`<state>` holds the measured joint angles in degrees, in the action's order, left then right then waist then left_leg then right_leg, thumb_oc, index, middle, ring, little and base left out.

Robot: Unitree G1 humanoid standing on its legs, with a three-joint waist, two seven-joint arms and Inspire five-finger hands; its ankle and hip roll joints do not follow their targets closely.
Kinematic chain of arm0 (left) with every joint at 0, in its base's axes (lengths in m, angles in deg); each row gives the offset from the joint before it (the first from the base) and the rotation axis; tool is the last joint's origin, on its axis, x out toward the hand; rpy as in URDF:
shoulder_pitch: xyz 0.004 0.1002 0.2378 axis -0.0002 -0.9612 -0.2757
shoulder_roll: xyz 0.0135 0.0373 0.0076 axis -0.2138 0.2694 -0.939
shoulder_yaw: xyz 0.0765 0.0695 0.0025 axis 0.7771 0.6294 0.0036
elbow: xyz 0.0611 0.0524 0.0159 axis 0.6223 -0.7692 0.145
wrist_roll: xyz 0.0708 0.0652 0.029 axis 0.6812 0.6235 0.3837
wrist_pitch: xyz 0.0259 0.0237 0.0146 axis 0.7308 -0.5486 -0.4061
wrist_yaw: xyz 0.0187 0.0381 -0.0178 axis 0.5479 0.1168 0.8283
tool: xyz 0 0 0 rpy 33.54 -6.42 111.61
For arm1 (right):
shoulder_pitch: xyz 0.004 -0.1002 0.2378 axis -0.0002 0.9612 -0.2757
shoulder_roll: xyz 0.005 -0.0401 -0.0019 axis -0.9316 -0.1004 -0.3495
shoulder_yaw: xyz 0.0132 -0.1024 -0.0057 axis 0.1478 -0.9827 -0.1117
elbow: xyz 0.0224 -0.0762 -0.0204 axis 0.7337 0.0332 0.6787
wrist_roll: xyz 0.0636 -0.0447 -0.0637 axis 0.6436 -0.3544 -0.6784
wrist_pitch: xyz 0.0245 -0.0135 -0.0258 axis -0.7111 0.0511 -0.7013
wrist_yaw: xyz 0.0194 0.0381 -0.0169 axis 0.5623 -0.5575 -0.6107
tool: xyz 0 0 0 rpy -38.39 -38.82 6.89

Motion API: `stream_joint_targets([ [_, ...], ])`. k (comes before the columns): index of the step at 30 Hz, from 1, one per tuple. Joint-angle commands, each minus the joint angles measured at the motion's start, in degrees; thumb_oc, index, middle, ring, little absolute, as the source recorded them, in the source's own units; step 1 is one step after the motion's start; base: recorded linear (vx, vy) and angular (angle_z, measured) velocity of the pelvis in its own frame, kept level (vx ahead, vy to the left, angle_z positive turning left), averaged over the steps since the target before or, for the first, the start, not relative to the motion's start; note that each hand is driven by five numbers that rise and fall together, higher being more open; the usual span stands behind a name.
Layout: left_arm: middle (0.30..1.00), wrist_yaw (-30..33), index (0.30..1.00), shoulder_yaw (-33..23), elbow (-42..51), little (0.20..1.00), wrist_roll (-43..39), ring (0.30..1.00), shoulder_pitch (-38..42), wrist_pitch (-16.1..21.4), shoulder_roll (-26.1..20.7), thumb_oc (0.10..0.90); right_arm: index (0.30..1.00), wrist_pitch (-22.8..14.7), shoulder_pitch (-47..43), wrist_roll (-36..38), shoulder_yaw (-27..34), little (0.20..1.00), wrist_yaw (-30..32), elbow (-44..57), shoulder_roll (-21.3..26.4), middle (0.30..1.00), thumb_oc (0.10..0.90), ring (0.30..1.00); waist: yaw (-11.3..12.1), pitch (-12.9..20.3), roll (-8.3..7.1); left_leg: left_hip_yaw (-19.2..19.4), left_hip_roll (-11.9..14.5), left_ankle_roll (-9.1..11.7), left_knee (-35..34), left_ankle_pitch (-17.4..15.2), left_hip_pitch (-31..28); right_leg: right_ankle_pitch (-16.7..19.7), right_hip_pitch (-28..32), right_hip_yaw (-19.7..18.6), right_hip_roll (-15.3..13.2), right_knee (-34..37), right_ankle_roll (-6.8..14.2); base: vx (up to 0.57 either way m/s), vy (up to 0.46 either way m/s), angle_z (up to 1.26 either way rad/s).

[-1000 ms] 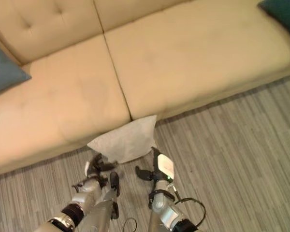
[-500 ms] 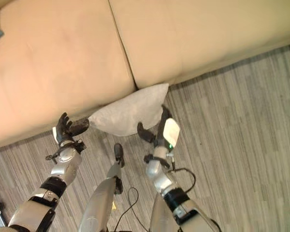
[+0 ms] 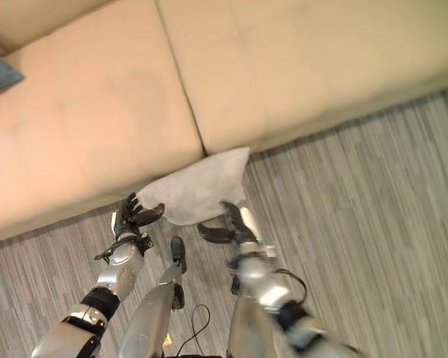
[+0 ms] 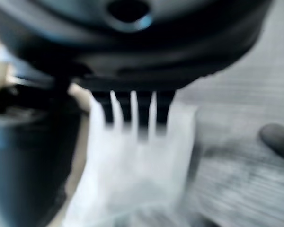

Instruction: Pick up all the scattered cushions and arrange them neatly on the sofa.

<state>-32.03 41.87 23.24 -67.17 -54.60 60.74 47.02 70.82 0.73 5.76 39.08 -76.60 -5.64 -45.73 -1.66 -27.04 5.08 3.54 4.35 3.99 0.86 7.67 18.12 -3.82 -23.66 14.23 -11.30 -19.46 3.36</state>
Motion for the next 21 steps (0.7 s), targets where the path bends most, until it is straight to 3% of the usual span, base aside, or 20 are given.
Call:
stream_joint_targets([
  [1, 0.9, -9.16, 0.9, 6.36, -9.34, 0.9, 5.76, 0.9, 0.48, -0.21, -2.36, 0.8, 0.9, -10.24, -8.42, 14.38, 9.28, 0.9, -5.84, -4.74, 0.6, 0.9, 0.8, 0.9, 0.1, 5.7, -3.15, -1.46, 2.54, 1.36, 3.71, -4.38, 2.35, -1.06, 8.67, 0.39, -2.01, 7.82, 2.63, 0.02, -0.049, 0.14],
  [2, 0.9, -8.62, 0.9, 7.19, -8.91, 0.9, 6.15, 0.9, 0.1, -0.42, -2.66, 0.8, 0.9, -10.09, -8.22, 18.12, 9.66, 0.9, -3.55, 3.88, -1.51, 0.9, 0.8, 0.9, 0.59, 5.94, -2.96, -1.55, 2.56, 1.49, 3.55, -4.4, 2.1, -1.09, 8.78, 0.42, -2.15, 7.69, 2.63, 0.03, -0.013, 0.1],
  [3, 0.9, -8.11, 0.9, 7.1, -8.77, 0.9, 6.25, 0.9, 0.48, -1.78, -2.95, 0.8, 0.9, -3.98, -3.46, 37.08, 20.14, 0.9, -6.63, -2.44, -5.3, 0.9, 0.8, 0.9, 0.08, 6.49, -3.29, -1.29, 2.78, 1.47, 3.3, -4.64, 1.09, -1.34, 9.53, 0.62, -2.03, 7.67, 2.65, 0.0, 0.0, 0.0],
  [4, 0.9, -8.73, 0.9, 8.0, -8.53, 0.9, 5.85, 0.9, 0.22, -1.6, -2.49, 0.8, 0.9, -10.34, -2.06, 34.18, 17.62, 0.9, -5.07, 1.96, -6.23, 0.9, 0.8, 0.9, 0.24, 6.68, -3.5, -1.24, 2.99, 1.58, 3.21, -4.71, 0.82, -1.15, 9.73, 0.56, -1.9, 7.86, 2.56, 0.04, -0.014, 0.02],
  [6, 0.9, -7.94, 0.9, 9.38, -5.88, 0.9, 5.71, 0.9, -1.4, -0.47, -1.7, 0.8, 0.9, -10.35, 1.19, 30.3, 14.11, 0.9, -2.14, 8.31, -9.62, 0.9, 0.8, 0.9, 0.37, 7.31, -3.61, -1.37, 3.02, 1.47, 2.84, -4.79, 0.2, -1.02, 10.64, 0.72, -1.61, 8.53, 2.56, 0.03, -0.023, 0.05],
  [7, 0.9, -9.44, 0.9, 8.37, -5.18, 0.9, 6.69, 0.9, -1.74, -0.96, -2.26, 0.8, 0.9, -4.95, 3.29, 33.96, 15.67, 0.9, -10.27, 5.16, -7.2, 0.9, 0.8, 0.9, 0.15, 7.96, -3.84, -1.44, 3.08, 1.48, 2.53, -4.64, -0.05, -1.02, 11.21, 1.11, -1.46, 9.02, 2.62, 0.02, -0.031, 0.0],
  [8, 0.9, -10.45, 0.9, 8.59, -4.74, 0.9, 5.89, 0.9, -2.3, -0.36, -2.48, 0.8, 0.9, -9.37, 2.8, 29.22, 14.47, 0.9, -7.33, 6.9, -6.86, 0.9, 0.8, 0.9, 0.36, 8.1, -3.9, -1.85, 3.05, 1.55, 2.58, -4.64, 0.13, -1.01, 11.39, 1.44, -1.43, 9.22, 2.63, 0.01, -0.035, 0.1],
  [9, 0.9, -10.45, 0.9, 7.71, -3.49, 0.9, 7.06, 0.9, -3.19, -0.39, -3.15, 0.8, 0.9, -5.74, 4.62, 30.37, 16.04, 0.9, -9.88, 7.16, -4.59, 0.9, 0.8, 0.9, 0.24, 8.13, -4.06, -1.87, 3.0, 1.52, 2.59, -4.54, 0.18, -1.0, 11.43, 1.78, -1.52, 9.15, 2.67, -0.04, -0.026, 0.22],
  [10, 0.9, -10.26, 0.9, 8.44, -3.74, 0.9, 6.57, 0.9, -3.49, 0.08, -2.99, 0.8, 0.9, -10.39, 4.86, 28.08, 14.66, 0.9, -6.6, 8.42, -5.0, 0.9, 0.8, 0.9, 0.41, 7.91, -4.08, -2.17, 2.96, 1.58, 2.75, -4.55, 0.55, -1.02, 11.2, 1.87, -1.51, 9.0, 2.65, -0.05, -0.022, 0.28],
  [12, 0.9, -8.8, 0.9, 9.02, -3.69, 0.9, 6.73, 0.9, -2.81, 0.36, -2.33, 0.8, 0.9, -10.51, 6.47, 25.13, 13.05, 0.9, -3.49, 12.03, -6.72, 0.9, 0.8, 0.9, 0.64, 7.08, -4.32, -2.58, 3.0, 2.01, 3.44, -5.8, 0.66, -2.61, 11.0, 1.72, -1.65, 7.7, 2.82, 0.01, -0.04, 0.22],
  [13, 0.9, -9.23, 0.9, 9.03, -3.68, 0.9, 7.27, 0.9, -2.09, 0.07, -2.57, 0.8, 0.9, -7.67, 5.47, 28.22, 14.76, 0.9, -7.51, 7.21, -5.46, 0.9, 0.8, 0.9, 0.54, 6.78, -4.35, -2.88, 2.95, 1.9, 3.91, -5.63, 1.31, -2.59, 10.62, 1.96, -1.79, 7.2, 2.8, 0.01, -0.054, 0.12],
  [14, 0.9, -9.54, 0.9, 8.93, -3.41, 0.9, 6.46, 0.9, -1.62, 0.26, -2.97, 0.8, 0.9, -10.02, 3.36, 25.44, 14.47, 0.9, -4.02, 5.34, -6.29, 0.9, 0.8, 0.9, 0.78, 6.07, -4.33, -3.45, 2.76, 2.03, 4.98, -5.92, 2.47, -3.13, 10.01, 2.2, -1.97, 5.96, 2.69, -0.17, 0.0, 0.13],
  [15, 0.9, -7.97, 0.9, 8.1, -2.79, 0.9, 6.22, 0.9, -0.68, 1.14, -4.28, 0.8, 0.9, -10.19, 2.9, 21.88, 16.39, 0.9, 0.42, 3.51, -5.24, 0.9, 0.8, 0.9, 0.69, 4.39, -4.37, -3.58, 2.77, 1.66, 6.08, -4.71, 4.71, -2.24, 8.02, 2.65, -2.16, 4.61, 2.27, -0.11, -0.029, 0.19],
  [17, 0.9, -5.63, 0.9, 7.56, -3.16, 0.9, 5.96, 0.9, 0.99, 1.46, -4.28, 0.8, 0.9, -9.89, 1.76, 17.02, 17.71, 0.9, 6.43, 0.43, -6.25, 0.9, 0.8, 0.9, 0.72, 3.03, -4.62, -3.72, 3.02, 2.05, 7.28, -6.21, 5.33, -4.01, 7.08, 2.17, -2.19, 2.76, 2.51, -0.04, -0.01, 0.22],
  [21, 0.9, -2.89, 0.9, 6.17, -2.7, 0.9, 5.38, 0.9, 4.36, 1.95, -5.33, 0.8, 0.9, -9.97, -0.87, 16.51, 20.91, 0.9, 11.12, -3.25, -7.75, 0.9, 0.8, 0.9, 0.57, 1.61, -4.58, -3.87, 3.12, 2.13, 8.35, -6.37, 7.59, -4.5, 4.7, 2.05, -2.26, 1.13, 2.48, -0.01, 0.002, 0.02],
])
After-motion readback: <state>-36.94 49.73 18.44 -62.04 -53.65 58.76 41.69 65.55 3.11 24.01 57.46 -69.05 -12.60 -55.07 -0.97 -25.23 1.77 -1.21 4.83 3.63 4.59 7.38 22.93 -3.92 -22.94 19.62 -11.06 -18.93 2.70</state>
